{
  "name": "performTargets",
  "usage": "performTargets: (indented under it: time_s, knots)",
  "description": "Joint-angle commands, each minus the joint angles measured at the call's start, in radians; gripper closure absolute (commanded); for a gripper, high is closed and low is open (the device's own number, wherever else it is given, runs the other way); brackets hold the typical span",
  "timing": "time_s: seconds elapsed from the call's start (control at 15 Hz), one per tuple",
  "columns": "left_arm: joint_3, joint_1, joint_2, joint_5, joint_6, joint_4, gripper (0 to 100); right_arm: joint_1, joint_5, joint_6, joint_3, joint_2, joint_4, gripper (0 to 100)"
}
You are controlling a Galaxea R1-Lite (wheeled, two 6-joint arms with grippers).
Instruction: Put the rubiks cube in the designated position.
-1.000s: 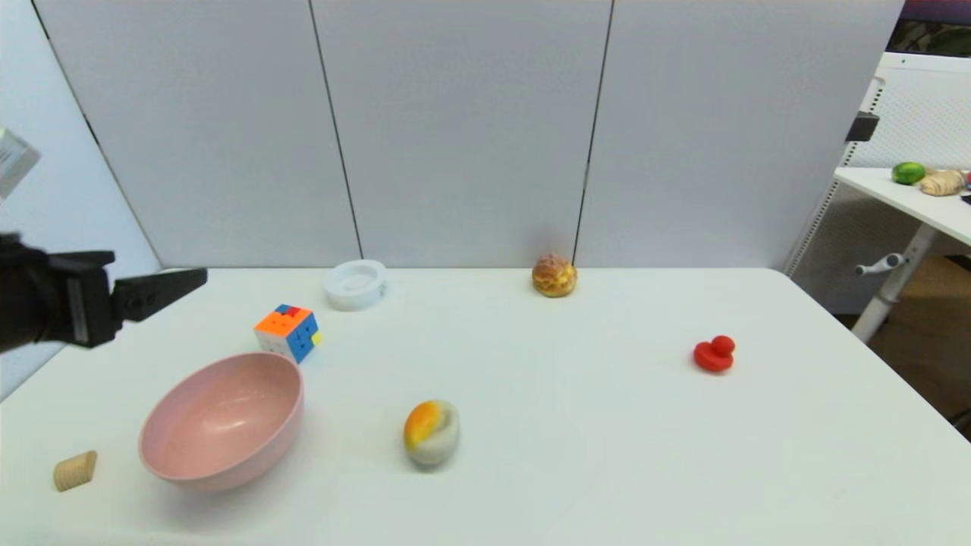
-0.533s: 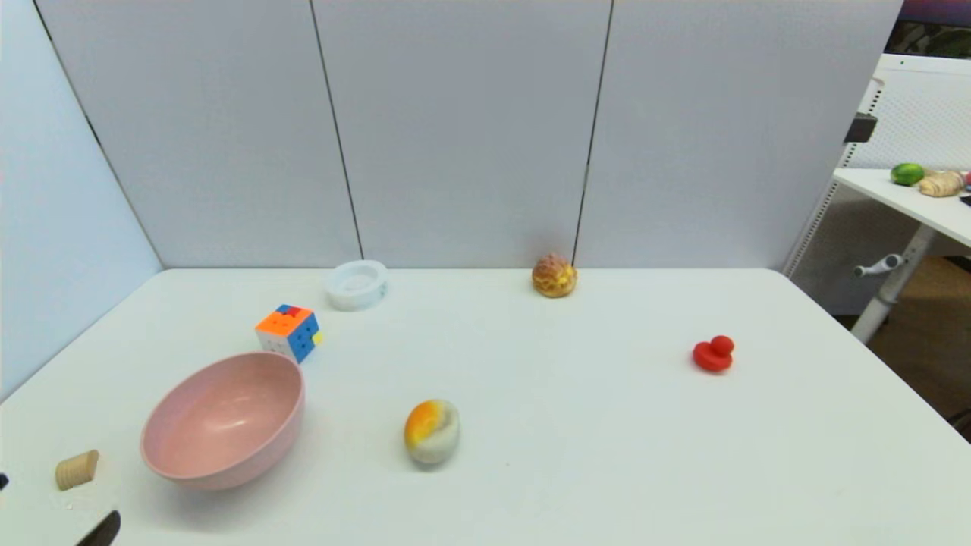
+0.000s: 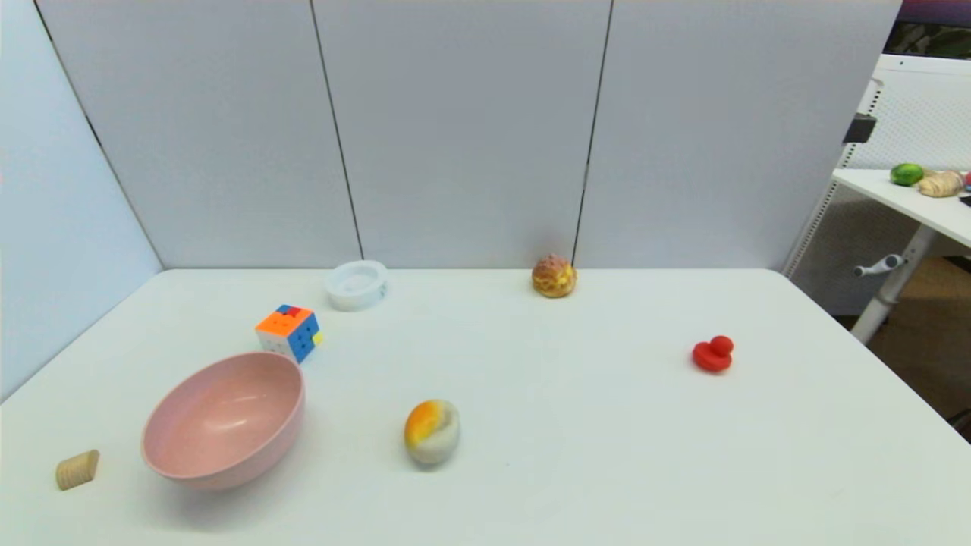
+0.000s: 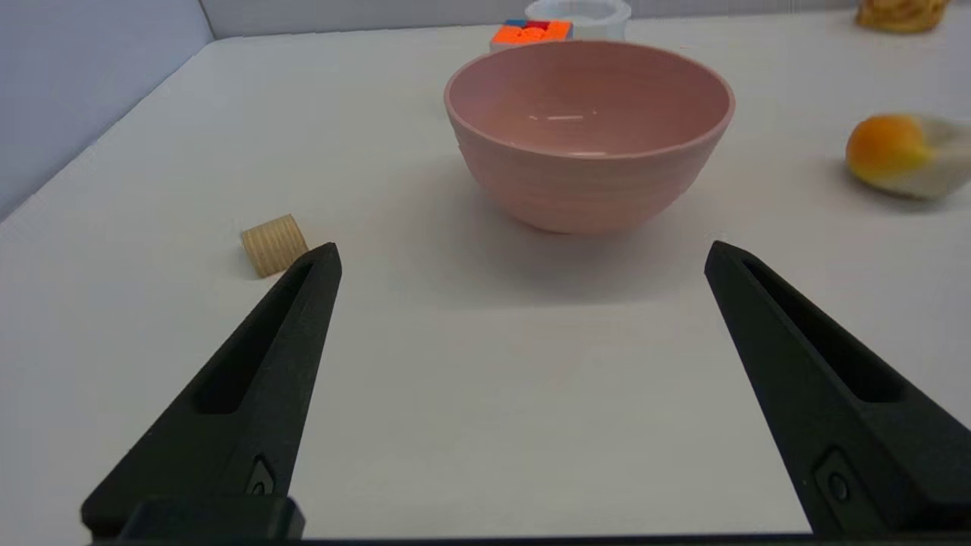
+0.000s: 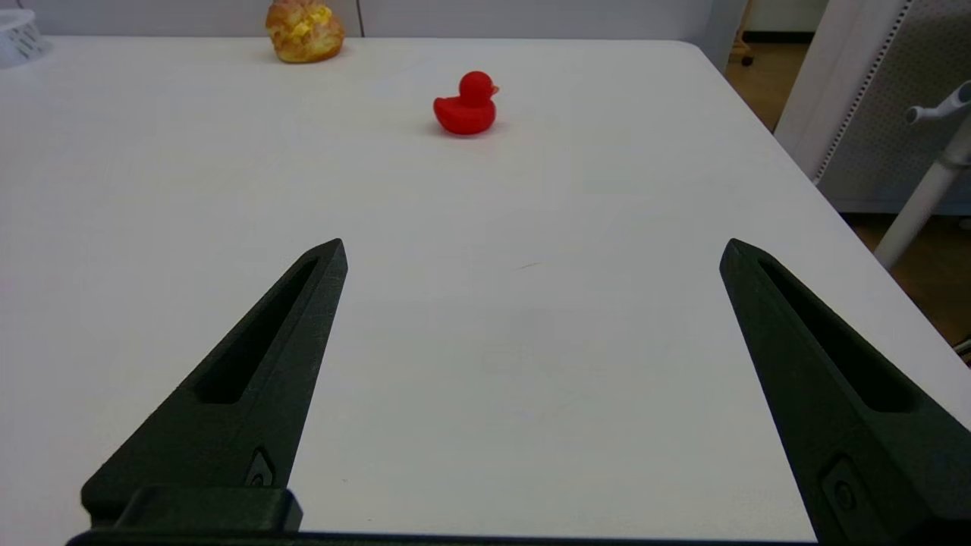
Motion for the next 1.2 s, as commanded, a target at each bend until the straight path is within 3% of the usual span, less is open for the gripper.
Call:
performTargets:
  time_s: [0.07, 1.2]
  knots:
    - [0.002, 0.001, -0.015, 0.025, -0.035, 0.000, 0, 0.000, 0.001, -0.001, 0.000, 0.001, 0.000, 0]
    - [0.002, 0.001, -0.015, 0.025, -0.036, 0.000, 0, 0.000, -0.007, 0.004, 0.000, 0.001, 0.000, 0]
